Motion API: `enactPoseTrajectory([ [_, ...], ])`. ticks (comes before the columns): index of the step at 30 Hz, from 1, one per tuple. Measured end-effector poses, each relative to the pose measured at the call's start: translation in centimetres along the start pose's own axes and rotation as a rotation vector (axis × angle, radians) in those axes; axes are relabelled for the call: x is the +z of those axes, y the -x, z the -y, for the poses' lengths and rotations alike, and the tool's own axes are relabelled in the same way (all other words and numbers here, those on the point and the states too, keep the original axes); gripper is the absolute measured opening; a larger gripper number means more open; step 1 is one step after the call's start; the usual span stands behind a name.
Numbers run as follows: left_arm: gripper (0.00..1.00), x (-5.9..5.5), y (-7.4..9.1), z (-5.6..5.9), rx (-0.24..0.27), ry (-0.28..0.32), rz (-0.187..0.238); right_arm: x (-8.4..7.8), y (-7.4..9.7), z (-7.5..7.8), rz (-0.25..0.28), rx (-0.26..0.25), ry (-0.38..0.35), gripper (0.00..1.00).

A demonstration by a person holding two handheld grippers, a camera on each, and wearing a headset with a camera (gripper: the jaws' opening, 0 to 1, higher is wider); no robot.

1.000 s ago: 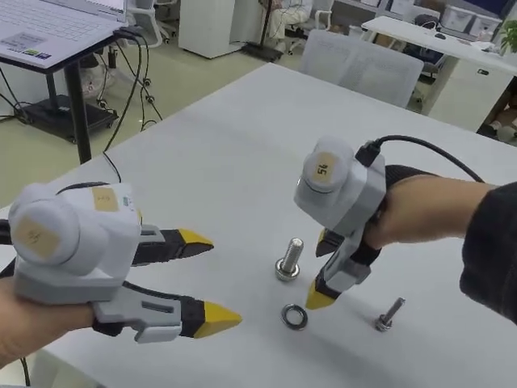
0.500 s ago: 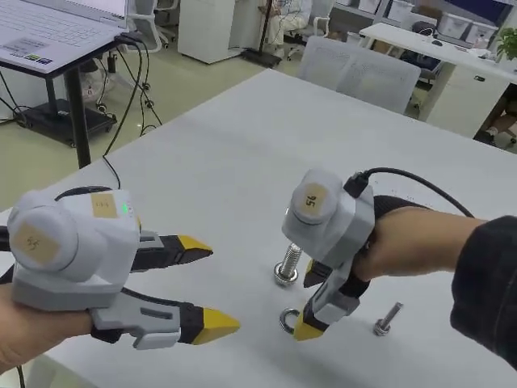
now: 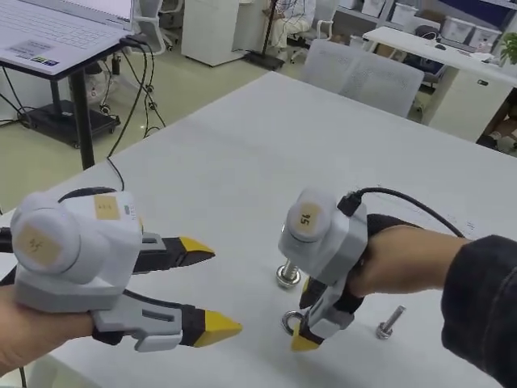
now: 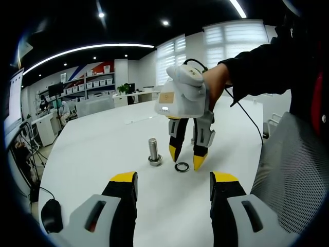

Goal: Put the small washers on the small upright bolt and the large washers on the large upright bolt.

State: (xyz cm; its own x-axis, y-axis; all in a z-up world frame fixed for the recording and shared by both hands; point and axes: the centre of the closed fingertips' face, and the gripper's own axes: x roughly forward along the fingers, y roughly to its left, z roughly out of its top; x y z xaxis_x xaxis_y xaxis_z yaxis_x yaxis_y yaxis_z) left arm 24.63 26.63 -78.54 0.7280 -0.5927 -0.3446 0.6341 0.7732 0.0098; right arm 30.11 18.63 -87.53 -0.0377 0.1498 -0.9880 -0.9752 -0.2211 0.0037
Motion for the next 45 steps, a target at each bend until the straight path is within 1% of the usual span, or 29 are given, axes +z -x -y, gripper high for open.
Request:
enactPoseTrajectory([
  [1,0.56,0.0,0.03,0.0,0.0,0.0,0.0,-0.04,-0.03,0.01,-0.002,0.001,0.002,0.34],
  [5,0.56,0.02,0.16,-0.01,0.003,0.002,0.002,-0.07,-0.19,0.16,-0.007,-0.005,0.002,0.34],
  [9,0.56,0.09,0.21,-0.02,0.005,0.001,0.002,-0.01,-0.38,0.15,-0.01,0.0,0.0,0.34],
  [12,0.55,0.12,0.23,0.0,0.004,0.002,0.002,0.12,-0.34,0.25,-0.007,-0.004,0.002,0.33],
  [19,0.55,0.18,0.22,0.03,0.003,0.003,0.003,0.17,-0.3,-0.07,-0.017,-0.005,0.019,0.31],
  [27,0.55,0.24,0.12,0.08,-0.001,0.002,0.004,0.12,-0.25,0.0,-0.014,-0.001,0.018,0.31],
  [29,0.55,0.27,0.08,0.11,-0.003,0.001,0.005,0.09,-0.24,0.13,-0.015,-0.004,0.021,0.29],
  [34,0.55,0.15,0.07,0.02,-0.001,0.004,0.003,0.08,-0.22,0.38,-0.018,-0.005,0.02,0.27],
  [35,0.54,0.12,0.07,0.0,-0.001,0.005,0.003,0.06,-0.22,0.41,-0.019,-0.005,0.018,0.24],
  [45,0.54,0.07,-0.25,0.14,-0.004,0.005,-0.003,0.0,-0.28,0.51,-0.021,-0.006,0.003,0.24],
])
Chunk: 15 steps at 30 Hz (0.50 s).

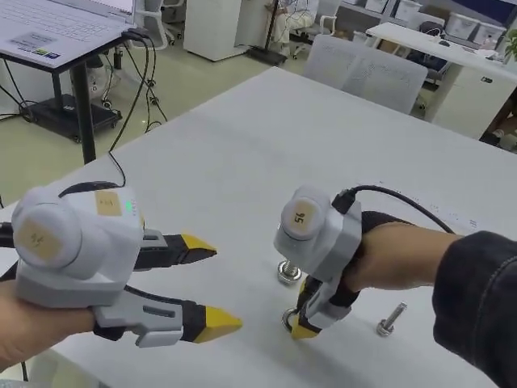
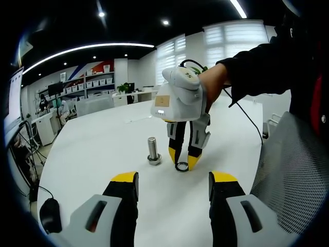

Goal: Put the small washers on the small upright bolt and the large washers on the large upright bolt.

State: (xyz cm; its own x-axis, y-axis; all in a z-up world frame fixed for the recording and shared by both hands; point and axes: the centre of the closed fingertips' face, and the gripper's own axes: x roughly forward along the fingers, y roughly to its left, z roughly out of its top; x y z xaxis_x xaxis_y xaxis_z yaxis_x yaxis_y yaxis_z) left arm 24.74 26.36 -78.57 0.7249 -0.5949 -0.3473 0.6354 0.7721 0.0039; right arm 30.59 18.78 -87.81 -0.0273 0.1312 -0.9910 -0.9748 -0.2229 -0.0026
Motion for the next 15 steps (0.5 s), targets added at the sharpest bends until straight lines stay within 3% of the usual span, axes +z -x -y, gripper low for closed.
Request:
enactPoseTrajectory([
  [15,0.54,-0.01,-0.13,-0.07,0.001,-0.002,0.0,0.04,-0.08,0.11,-0.025,-0.014,-0.001,0.22],
])
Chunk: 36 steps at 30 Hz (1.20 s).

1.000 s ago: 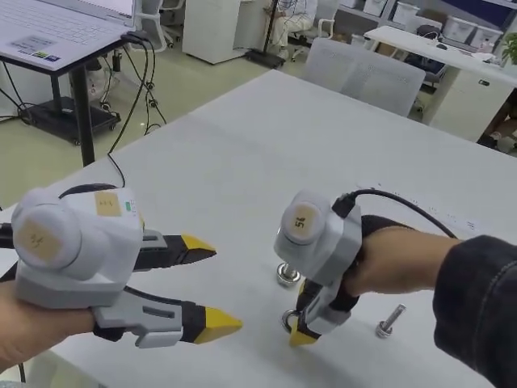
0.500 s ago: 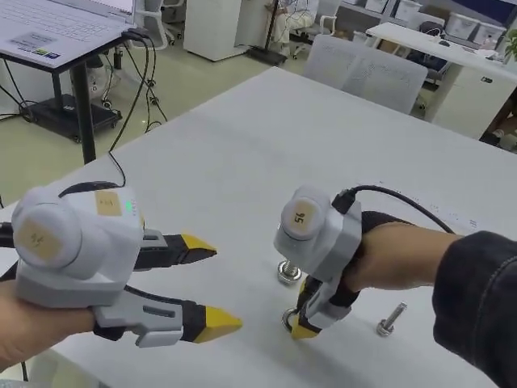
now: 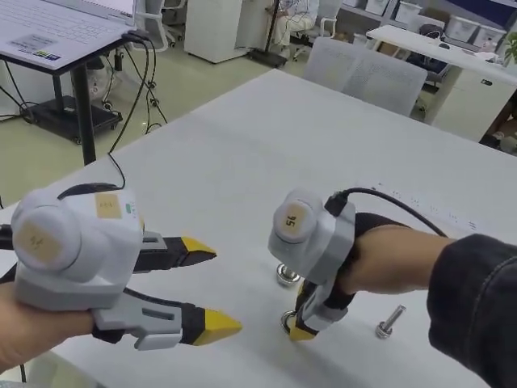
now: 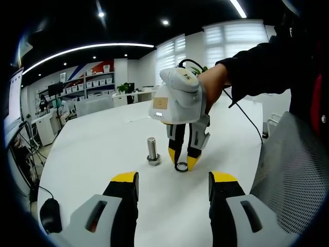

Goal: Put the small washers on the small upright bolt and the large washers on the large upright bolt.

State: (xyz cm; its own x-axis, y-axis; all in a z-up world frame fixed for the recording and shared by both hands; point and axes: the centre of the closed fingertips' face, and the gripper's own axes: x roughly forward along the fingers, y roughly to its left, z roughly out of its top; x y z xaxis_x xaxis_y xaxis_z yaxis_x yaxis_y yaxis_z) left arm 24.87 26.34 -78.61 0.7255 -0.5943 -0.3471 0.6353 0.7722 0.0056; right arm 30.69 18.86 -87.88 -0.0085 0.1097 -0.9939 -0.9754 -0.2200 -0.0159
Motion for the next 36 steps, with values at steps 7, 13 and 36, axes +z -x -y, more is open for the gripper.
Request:
enactPoseTrajectory([
  [7,0.54,0.0,0.0,0.0,0.0,-0.001,-0.003,0.0,0.0,0.0,-0.009,0.0,0.014,0.21],
  [13,0.54,0.0,0.0,0.1,-0.001,-0.003,-0.006,0.0,0.0,0.0,0.002,0.0,0.008,0.2],
  [36,0.53,0.1,0.3,0.2,0.004,-0.005,-0.002,-0.3,1.4,-0.2,0.016,0.012,-0.016,0.21],
])
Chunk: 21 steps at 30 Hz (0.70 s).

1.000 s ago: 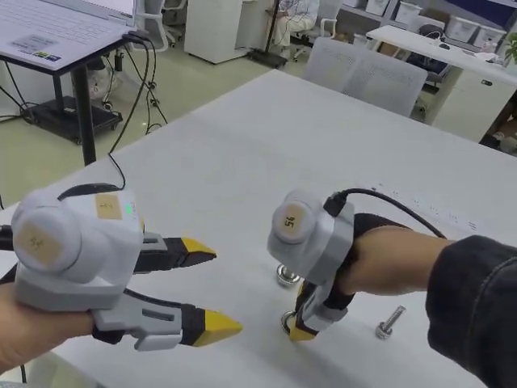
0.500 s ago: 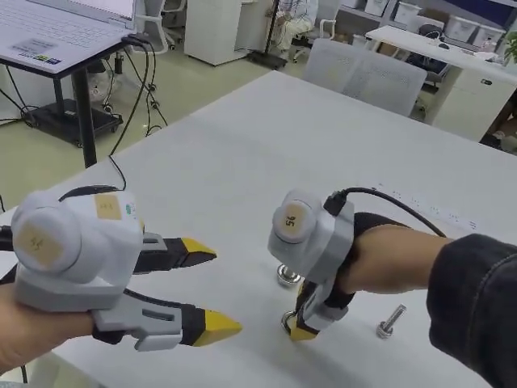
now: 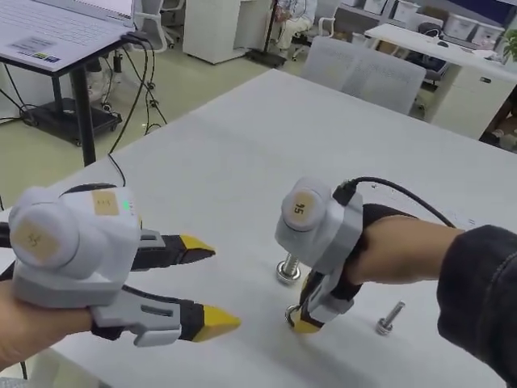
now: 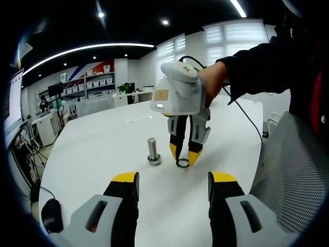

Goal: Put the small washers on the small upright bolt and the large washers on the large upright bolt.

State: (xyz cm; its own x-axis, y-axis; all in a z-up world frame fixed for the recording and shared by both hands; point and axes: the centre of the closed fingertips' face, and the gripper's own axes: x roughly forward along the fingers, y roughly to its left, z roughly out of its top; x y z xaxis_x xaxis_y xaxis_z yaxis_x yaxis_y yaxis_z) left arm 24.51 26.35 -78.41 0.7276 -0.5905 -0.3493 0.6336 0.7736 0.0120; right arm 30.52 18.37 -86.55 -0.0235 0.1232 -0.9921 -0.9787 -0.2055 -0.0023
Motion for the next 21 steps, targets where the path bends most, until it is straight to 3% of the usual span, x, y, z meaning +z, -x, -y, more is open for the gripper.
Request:
enactPoseTrajectory([
  [21,0.55,0.1,-0.3,-0.3,-0.002,0.002,0.009,1.2,6.2,3.2,0.048,-0.099,0.004,0.21],
])
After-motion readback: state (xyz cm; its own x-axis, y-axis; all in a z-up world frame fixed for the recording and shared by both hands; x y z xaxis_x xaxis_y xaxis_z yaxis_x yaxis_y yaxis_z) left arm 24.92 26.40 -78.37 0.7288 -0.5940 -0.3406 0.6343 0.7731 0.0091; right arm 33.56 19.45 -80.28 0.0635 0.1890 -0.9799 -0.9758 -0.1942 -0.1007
